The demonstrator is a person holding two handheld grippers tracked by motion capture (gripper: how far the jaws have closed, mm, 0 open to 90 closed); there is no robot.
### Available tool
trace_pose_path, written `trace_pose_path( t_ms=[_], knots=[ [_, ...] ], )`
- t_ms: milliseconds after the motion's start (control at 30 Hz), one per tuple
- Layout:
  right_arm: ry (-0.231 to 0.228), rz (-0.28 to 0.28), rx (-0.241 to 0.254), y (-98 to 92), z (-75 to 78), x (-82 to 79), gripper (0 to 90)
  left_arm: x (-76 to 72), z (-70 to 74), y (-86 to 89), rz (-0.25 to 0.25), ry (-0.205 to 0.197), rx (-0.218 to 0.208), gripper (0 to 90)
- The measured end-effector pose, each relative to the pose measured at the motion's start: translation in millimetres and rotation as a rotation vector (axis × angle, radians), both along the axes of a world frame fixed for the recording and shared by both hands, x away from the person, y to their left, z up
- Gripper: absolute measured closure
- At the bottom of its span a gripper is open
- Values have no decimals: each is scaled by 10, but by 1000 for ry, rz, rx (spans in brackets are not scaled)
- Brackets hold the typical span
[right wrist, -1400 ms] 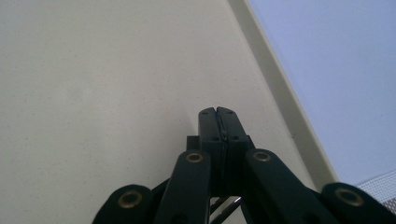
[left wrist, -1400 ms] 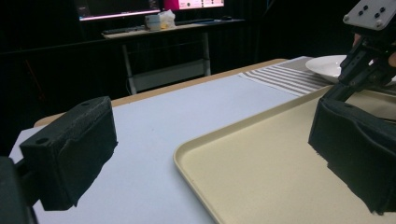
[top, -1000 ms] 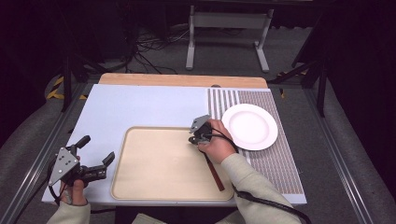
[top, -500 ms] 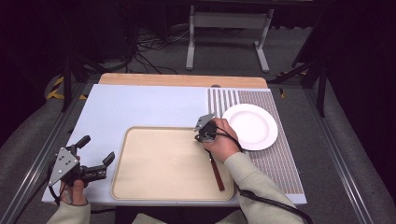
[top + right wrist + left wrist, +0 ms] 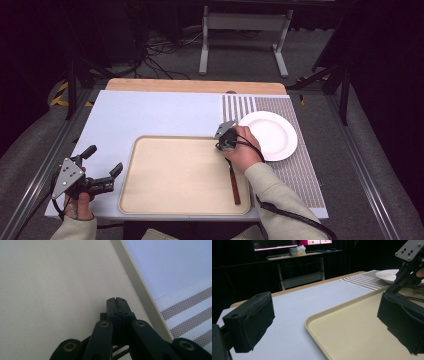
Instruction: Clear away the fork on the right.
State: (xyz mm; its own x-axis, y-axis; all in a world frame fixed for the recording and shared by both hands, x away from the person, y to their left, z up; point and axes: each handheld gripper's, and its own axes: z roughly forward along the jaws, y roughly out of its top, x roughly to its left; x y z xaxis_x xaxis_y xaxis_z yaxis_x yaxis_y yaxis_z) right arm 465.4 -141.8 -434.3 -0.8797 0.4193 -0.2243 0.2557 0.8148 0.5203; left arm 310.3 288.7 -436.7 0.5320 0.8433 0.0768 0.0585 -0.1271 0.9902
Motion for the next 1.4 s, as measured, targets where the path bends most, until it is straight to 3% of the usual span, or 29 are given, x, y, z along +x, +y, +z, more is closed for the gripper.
trace_pose_path(
  t_ms=[667,867,967,1000,1167,1233,1400],
  knots=[
    [4,-69,-26,-195,27,29,897,-6,-1,0,1,-1,-2,15],
    [1,-64,-6,-199,53,20,897,-8,2,-1,0,0,0,15],
    [-18,-49,24,-192,146,-15,894,-7,2,-1,1,-2,-2,15],
    [-22,-43,37,-191,178,-28,874,-7,2,-1,1,-2,-2,15],
    [-43,-42,115,-194,331,-107,604,-7,3,-8,0,-2,0,15],
    [-56,-41,172,-216,410,-152,485,-7,-1,-6,0,2,4,15],
    [-98,-18,232,-290,562,-244,298,-8,2,-10,2,-1,0,15]
  ],
)
